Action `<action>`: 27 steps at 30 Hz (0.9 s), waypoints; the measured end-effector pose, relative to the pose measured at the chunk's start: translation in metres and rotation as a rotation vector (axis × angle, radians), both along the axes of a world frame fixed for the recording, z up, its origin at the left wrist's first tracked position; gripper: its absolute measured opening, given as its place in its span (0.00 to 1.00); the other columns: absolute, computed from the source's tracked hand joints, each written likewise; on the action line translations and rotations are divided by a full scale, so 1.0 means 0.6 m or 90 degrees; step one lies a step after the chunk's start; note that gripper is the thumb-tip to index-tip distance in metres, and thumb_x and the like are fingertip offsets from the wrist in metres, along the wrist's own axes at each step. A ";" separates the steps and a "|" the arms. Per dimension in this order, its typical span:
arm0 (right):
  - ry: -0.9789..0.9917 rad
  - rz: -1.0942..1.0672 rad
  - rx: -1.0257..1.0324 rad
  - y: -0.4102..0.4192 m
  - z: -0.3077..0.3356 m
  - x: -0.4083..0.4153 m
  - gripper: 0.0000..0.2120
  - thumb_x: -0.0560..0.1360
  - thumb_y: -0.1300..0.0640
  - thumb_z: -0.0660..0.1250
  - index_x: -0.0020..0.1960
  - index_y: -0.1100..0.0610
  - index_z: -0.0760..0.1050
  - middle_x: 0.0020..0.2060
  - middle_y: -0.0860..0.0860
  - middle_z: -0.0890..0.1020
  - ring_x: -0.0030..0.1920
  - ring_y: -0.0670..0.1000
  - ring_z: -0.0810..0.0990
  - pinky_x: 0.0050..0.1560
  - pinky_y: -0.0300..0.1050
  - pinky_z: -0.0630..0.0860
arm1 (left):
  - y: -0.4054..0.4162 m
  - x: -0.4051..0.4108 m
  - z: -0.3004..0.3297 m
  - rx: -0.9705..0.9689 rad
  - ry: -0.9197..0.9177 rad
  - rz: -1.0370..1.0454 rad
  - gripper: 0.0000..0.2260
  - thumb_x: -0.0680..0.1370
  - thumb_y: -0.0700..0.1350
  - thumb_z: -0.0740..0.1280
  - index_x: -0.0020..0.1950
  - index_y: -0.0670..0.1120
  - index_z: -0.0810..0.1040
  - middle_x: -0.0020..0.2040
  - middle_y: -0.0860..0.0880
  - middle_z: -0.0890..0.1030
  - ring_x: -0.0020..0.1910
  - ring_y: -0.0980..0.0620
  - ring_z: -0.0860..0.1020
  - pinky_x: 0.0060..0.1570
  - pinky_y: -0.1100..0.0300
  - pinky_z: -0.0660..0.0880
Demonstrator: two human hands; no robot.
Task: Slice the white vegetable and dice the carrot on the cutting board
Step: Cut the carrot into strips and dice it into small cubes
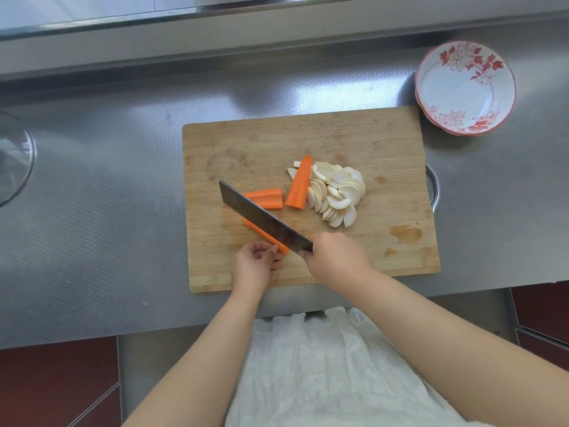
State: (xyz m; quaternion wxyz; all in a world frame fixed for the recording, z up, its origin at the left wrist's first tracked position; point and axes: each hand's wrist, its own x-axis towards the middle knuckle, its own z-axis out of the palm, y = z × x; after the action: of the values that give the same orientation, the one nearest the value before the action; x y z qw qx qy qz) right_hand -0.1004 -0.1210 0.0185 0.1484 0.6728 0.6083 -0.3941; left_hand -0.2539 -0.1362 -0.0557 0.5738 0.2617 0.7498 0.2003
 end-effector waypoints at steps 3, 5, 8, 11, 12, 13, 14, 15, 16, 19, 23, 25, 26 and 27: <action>0.002 0.008 0.002 0.000 -0.002 -0.001 0.11 0.80 0.49 0.58 0.53 0.55 0.75 0.32 0.48 0.71 0.37 0.54 0.75 0.32 0.43 0.70 | 0.001 0.000 -0.001 -0.003 -0.001 0.001 0.03 0.78 0.42 0.68 0.47 0.43 0.77 0.40 0.47 0.84 0.38 0.52 0.84 0.39 0.59 0.78; -0.001 0.011 0.003 0.000 -0.003 -0.001 0.12 0.80 0.49 0.58 0.53 0.55 0.75 0.34 0.49 0.73 0.37 0.54 0.75 0.33 0.44 0.70 | 0.001 0.000 -0.002 -0.005 -0.001 -0.002 0.03 0.78 0.42 0.68 0.48 0.43 0.77 0.40 0.47 0.84 0.38 0.52 0.84 0.39 0.59 0.78; -0.008 0.018 0.005 0.000 -0.003 -0.003 0.11 0.80 0.50 0.58 0.53 0.54 0.75 0.36 0.50 0.74 0.37 0.54 0.75 0.33 0.43 0.70 | 0.002 -0.002 -0.003 -0.007 -0.003 -0.005 0.03 0.78 0.41 0.68 0.48 0.42 0.78 0.40 0.47 0.84 0.37 0.53 0.84 0.39 0.60 0.79; -0.011 0.010 0.000 -0.001 -0.005 -0.006 0.10 0.80 0.51 0.58 0.52 0.54 0.75 0.35 0.49 0.74 0.38 0.55 0.76 0.34 0.44 0.72 | 0.005 -0.002 -0.001 -0.008 -0.006 -0.001 0.03 0.78 0.41 0.68 0.47 0.41 0.77 0.39 0.46 0.84 0.35 0.54 0.83 0.35 0.63 0.77; -0.012 0.011 0.000 -0.002 -0.006 -0.008 0.10 0.80 0.52 0.58 0.52 0.54 0.75 0.35 0.49 0.73 0.38 0.55 0.76 0.34 0.44 0.71 | 0.005 -0.001 -0.001 -0.009 -0.006 0.000 0.03 0.78 0.41 0.68 0.47 0.41 0.77 0.39 0.46 0.84 0.35 0.55 0.83 0.35 0.63 0.77; -0.016 0.015 0.000 -0.003 -0.008 -0.010 0.09 0.80 0.52 0.58 0.52 0.53 0.75 0.34 0.49 0.72 0.38 0.55 0.76 0.34 0.44 0.71 | 0.006 -0.001 0.000 -0.010 -0.007 0.001 0.03 0.78 0.41 0.68 0.47 0.41 0.77 0.39 0.46 0.84 0.34 0.55 0.83 0.34 0.63 0.77; -0.019 0.019 0.001 -0.004 -0.008 -0.012 0.09 0.80 0.53 0.57 0.52 0.53 0.75 0.33 0.48 0.72 0.38 0.55 0.76 0.34 0.44 0.70 | 0.006 -0.001 0.000 -0.011 -0.009 0.003 0.03 0.78 0.40 0.68 0.47 0.41 0.77 0.39 0.45 0.84 0.34 0.55 0.83 0.34 0.64 0.77; -0.022 0.023 0.001 -0.005 -0.008 -0.013 0.09 0.80 0.53 0.57 0.52 0.54 0.75 0.33 0.49 0.72 0.38 0.55 0.75 0.34 0.44 0.69 | 0.006 -0.001 0.000 -0.012 -0.011 0.003 0.03 0.78 0.40 0.68 0.47 0.41 0.77 0.39 0.45 0.84 0.34 0.55 0.83 0.33 0.64 0.77; -0.022 0.024 -0.001 -0.006 -0.008 -0.014 0.10 0.81 0.52 0.57 0.52 0.54 0.75 0.35 0.49 0.74 0.39 0.55 0.76 0.34 0.44 0.69 | 0.006 -0.001 -0.001 -0.014 -0.014 0.003 0.03 0.78 0.40 0.68 0.47 0.41 0.77 0.39 0.45 0.84 0.34 0.55 0.83 0.34 0.64 0.77; -0.016 0.020 -0.018 -0.008 -0.006 -0.016 0.11 0.81 0.51 0.56 0.53 0.55 0.74 0.43 0.53 0.79 0.43 0.57 0.79 0.36 0.45 0.69 | 0.007 -0.002 -0.001 -0.018 -0.017 0.002 0.03 0.78 0.40 0.68 0.46 0.41 0.77 0.39 0.46 0.84 0.35 0.54 0.83 0.37 0.61 0.79; -0.015 0.012 -0.012 -0.014 -0.008 -0.021 0.11 0.81 0.52 0.55 0.53 0.56 0.74 0.42 0.54 0.79 0.43 0.57 0.78 0.35 0.45 0.68 | 0.009 -0.003 -0.002 -0.024 -0.023 0.003 0.03 0.78 0.39 0.67 0.46 0.41 0.77 0.39 0.46 0.84 0.35 0.54 0.83 0.37 0.61 0.79; -0.020 0.009 -0.020 -0.015 -0.009 -0.023 0.11 0.82 0.52 0.55 0.53 0.55 0.73 0.39 0.52 0.76 0.41 0.56 0.76 0.35 0.45 0.68 | 0.010 -0.004 -0.001 -0.029 -0.026 0.001 0.02 0.78 0.39 0.67 0.46 0.41 0.76 0.39 0.46 0.84 0.35 0.54 0.83 0.38 0.60 0.79; -0.022 0.008 -0.023 -0.014 -0.009 -0.023 0.11 0.82 0.52 0.55 0.53 0.55 0.74 0.38 0.52 0.74 0.40 0.56 0.75 0.35 0.45 0.68 | 0.010 -0.004 -0.002 -0.030 -0.028 -0.001 0.02 0.78 0.39 0.67 0.47 0.41 0.76 0.39 0.46 0.84 0.35 0.54 0.83 0.39 0.59 0.80; -0.023 0.007 -0.025 -0.013 -0.010 -0.024 0.11 0.81 0.52 0.55 0.53 0.55 0.74 0.38 0.51 0.74 0.40 0.55 0.75 0.35 0.45 0.69 | 0.010 -0.005 -0.001 -0.031 -0.029 -0.004 0.02 0.78 0.40 0.67 0.47 0.41 0.76 0.39 0.46 0.84 0.35 0.54 0.83 0.40 0.58 0.80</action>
State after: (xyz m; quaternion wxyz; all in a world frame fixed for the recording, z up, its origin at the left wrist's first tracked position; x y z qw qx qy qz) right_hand -0.1149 -0.1285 0.0128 0.1744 0.6735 0.6014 -0.3927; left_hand -0.2570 -0.1301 -0.0565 0.5977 0.2455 0.7403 0.1857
